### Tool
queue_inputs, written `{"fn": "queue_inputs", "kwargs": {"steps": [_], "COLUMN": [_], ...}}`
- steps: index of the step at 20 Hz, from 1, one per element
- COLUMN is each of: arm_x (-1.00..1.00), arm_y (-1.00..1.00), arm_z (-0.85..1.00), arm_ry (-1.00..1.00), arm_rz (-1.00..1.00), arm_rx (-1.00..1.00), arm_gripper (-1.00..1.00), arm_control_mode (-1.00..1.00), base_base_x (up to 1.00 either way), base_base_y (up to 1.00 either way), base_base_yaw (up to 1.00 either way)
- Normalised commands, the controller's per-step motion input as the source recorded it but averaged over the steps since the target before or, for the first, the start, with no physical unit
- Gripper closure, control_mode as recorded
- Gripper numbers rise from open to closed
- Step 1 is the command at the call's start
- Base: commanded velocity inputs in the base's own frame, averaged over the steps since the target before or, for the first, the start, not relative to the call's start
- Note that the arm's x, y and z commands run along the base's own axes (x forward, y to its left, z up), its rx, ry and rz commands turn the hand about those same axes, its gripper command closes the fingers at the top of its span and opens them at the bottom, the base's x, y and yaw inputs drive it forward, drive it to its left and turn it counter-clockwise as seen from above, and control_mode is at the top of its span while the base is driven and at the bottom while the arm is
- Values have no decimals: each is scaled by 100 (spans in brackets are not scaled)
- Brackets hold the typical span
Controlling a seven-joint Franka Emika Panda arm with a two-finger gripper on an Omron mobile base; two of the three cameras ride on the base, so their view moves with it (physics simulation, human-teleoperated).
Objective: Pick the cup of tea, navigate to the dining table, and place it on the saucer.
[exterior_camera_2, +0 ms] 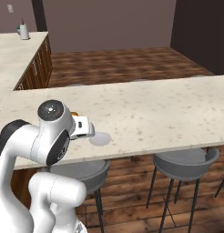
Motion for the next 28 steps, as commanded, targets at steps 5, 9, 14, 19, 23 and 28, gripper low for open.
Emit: {"fn": "queue_inputs", "kwargs": {"steps": [5, 9, 14, 19, 23, 28], "arm_x": [0, 25, 81, 76, 51, 25], "arm_y": [0, -3, -34, -40, -34, -18], "arm_z": [0, -1, -13, -13, -41, -50], "arm_ry": [0, 3, 12, 17, 20, 10], "arm_rz": [0, 0, 14, 29, 33, 36], "arm_rx": [0, 0, 0, 0, 0, 0], "arm_gripper": [100, 100, 100, 100, 100, 100], "arm_control_mode": [100, -100, -100, -100, -100, -100], "base_base_x": [0, 7, 0, 0, 0, 0], "base_base_y": [0, 2, 0, 0, 0, 0], "base_base_yaw": [0, 0, 0, 0, 0, 0]}}
